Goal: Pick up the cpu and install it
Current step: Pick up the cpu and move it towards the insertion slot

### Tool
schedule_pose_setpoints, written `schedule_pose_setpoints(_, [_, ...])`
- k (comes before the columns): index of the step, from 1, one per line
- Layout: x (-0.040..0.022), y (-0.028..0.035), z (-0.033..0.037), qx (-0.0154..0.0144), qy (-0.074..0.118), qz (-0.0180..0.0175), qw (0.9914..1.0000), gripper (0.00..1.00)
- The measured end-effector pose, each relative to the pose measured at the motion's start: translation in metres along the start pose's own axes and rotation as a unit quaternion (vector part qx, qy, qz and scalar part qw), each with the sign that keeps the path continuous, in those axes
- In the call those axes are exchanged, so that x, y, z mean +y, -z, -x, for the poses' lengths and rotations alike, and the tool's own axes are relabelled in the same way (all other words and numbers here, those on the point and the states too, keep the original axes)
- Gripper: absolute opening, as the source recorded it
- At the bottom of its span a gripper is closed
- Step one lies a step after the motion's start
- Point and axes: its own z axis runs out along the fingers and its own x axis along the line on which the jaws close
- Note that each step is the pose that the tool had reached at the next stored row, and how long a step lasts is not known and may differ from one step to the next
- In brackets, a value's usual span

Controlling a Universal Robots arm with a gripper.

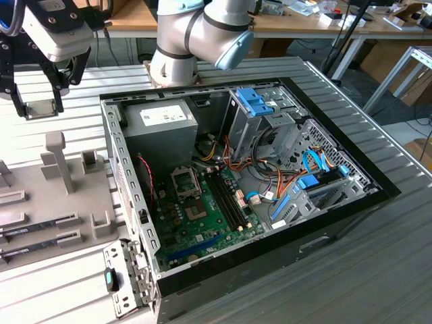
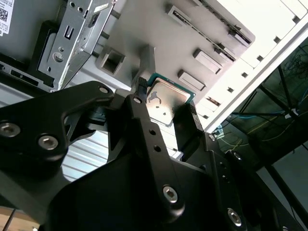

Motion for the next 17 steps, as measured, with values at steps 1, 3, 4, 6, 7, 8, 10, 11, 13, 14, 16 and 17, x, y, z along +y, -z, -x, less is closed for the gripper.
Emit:
schedule_pose_setpoints(1, [0.0,0.0001,0.0011,0.0,0.0,0.0,1.0,0.47])
schedule_pose_setpoints(3, [-0.0001,0.0001,0.0029,0.0,0.0,0.0,1.0,0.47])
schedule_pose_setpoints(4, [-0.0002,0.0002,0.0037,0.0,0.0,0.0,1.0,0.47])
schedule_pose_setpoints(6, [-0.0003,0.0002,0.0049,0.0,0.0,0.0,1.0,0.47])
schedule_pose_setpoints(7, [-0.0003,0.0002,0.0055,0.0,0.0,0.0,1.0,0.47])
schedule_pose_setpoints(8, [-0.0004,0.0003,0.0062,0.0,0.0,0.0,1.0,0.47])
schedule_pose_setpoints(10, [-0.0006,0.0004,0.0087,0.0,0.0,0.0,1.0,0.47])
schedule_pose_setpoints(11, [-0.0006,0.0004,0.0097,0.0,0.0,0.0,1.0,0.47])
schedule_pose_setpoints(13, [-0.0007,0.0005,0.0118,0.0,0.0,0.0,1.0,0.47])
schedule_pose_setpoints(14, [-0.0008,0.0006,0.0134,0.0,0.0,0.0,1.0,0.47])
schedule_pose_setpoints(16, [-0.0009,0.0007,0.0173,0.0,0.0,0.0,1.0,0.47])
schedule_pose_setpoints(17, [-0.001,0.0008,0.0188,0.0,0.0,0.0,1.0,0.47])
